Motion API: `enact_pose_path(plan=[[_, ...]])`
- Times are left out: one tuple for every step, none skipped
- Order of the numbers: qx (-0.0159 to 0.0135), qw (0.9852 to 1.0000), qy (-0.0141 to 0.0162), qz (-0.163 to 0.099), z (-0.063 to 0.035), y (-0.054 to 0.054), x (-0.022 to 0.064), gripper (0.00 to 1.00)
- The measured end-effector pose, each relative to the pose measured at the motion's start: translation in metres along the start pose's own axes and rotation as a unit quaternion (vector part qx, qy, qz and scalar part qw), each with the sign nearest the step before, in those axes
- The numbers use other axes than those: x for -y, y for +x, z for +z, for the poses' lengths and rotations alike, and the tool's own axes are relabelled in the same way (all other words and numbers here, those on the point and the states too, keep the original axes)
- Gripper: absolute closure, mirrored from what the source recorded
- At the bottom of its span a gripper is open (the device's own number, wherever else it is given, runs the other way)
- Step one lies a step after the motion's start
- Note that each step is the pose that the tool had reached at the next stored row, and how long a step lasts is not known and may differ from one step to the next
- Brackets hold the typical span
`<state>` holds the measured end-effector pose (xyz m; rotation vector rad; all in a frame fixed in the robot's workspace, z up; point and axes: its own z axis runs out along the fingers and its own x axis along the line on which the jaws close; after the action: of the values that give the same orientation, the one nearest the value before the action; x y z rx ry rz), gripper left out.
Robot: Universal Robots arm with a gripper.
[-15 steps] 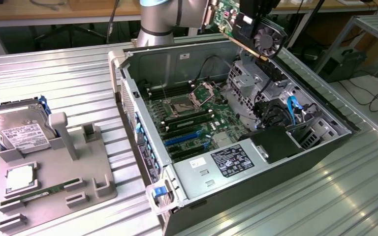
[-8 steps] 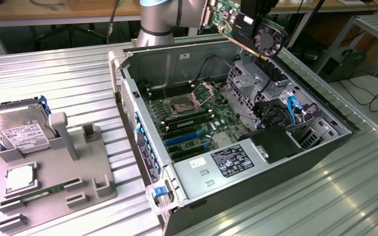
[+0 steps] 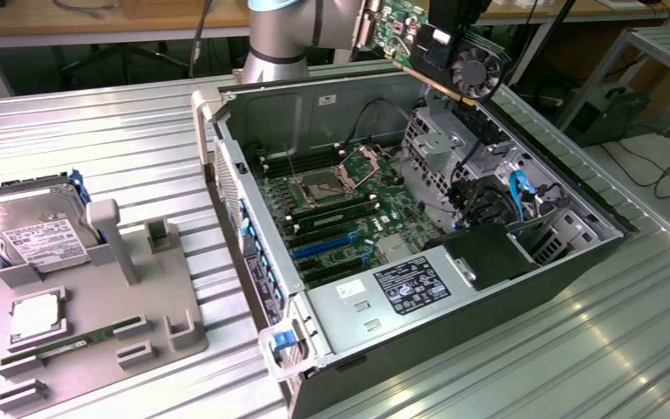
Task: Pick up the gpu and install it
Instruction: 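Insert the gpu into the slot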
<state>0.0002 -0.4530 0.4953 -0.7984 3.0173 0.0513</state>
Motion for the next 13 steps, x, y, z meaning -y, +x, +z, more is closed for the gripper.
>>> enact_pose_path(plan=[[-0.0001,1.0000,-0.0001,-0.004,0.0000,0.0001,0.0001,0.73],[-0.0002,1.0000,-0.0002,-0.007,0.0000,0.0001,0.0001,0.73],[-0.0003,0.9999,-0.0003,-0.012,0.0000,0.0001,0.0002,0.73],[-0.0004,0.9999,-0.0004,-0.016,0.0000,0.0001,0.0003,0.73],[-0.0006,0.9998,-0.0006,-0.021,0.0000,0.0002,0.0003,0.73],[-0.0007,0.9997,-0.0007,-0.024,0.0000,0.0003,0.0005,0.73],[-0.0007,0.9996,-0.0008,-0.029,0.0000,0.0003,0.0006,0.73],[-0.0009,0.9995,-0.0009,-0.033,0.0000,0.0003,0.0006,0.73],[-0.0010,0.9993,-0.0010,-0.036,0.0000,0.0004,0.0007,0.73],[-0.0011,0.9992,-0.0011,-0.041,0.0000,0.0005,0.0008,0.73],[-0.0012,0.9990,-0.0013,-0.045,0.0000,0.0005,0.0009,0.73],[-0.0013,0.9988,-0.0014,-0.049,0.0001,0.0005,0.0009,0.73],[-0.0014,0.9986,-0.0015,-0.053,0.0000,0.0006,0.0010,0.73]])
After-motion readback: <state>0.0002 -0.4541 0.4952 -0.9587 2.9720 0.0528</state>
